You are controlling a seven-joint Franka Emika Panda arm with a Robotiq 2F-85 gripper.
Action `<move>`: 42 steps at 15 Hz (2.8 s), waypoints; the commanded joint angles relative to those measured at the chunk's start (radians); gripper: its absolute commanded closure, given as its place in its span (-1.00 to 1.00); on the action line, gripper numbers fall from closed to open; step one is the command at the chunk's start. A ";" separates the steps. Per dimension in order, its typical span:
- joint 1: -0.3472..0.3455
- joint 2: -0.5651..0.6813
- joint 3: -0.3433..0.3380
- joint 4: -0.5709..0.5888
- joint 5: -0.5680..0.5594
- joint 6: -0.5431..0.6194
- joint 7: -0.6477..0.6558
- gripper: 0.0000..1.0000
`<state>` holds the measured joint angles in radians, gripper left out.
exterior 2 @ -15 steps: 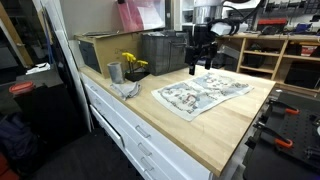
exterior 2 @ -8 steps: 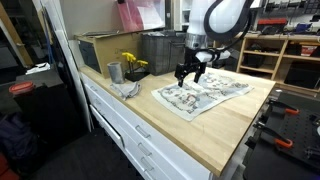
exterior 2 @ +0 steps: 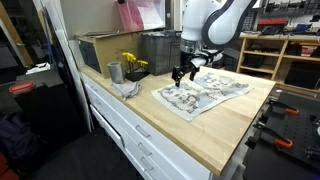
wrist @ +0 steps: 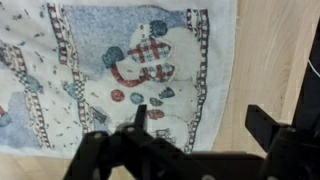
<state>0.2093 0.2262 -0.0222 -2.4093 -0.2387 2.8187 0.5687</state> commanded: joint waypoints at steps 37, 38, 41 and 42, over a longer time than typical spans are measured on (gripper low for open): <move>0.036 0.298 0.077 0.172 0.266 -0.115 -0.226 0.88; 0.042 0.277 0.056 0.170 0.251 -0.125 -0.222 0.98; 0.045 0.257 0.015 0.191 0.226 -0.151 -0.213 1.00; 0.035 0.257 0.009 0.204 0.228 -0.163 -0.218 0.99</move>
<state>0.2540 0.5205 0.0195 -2.2179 -0.0019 2.7176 0.3581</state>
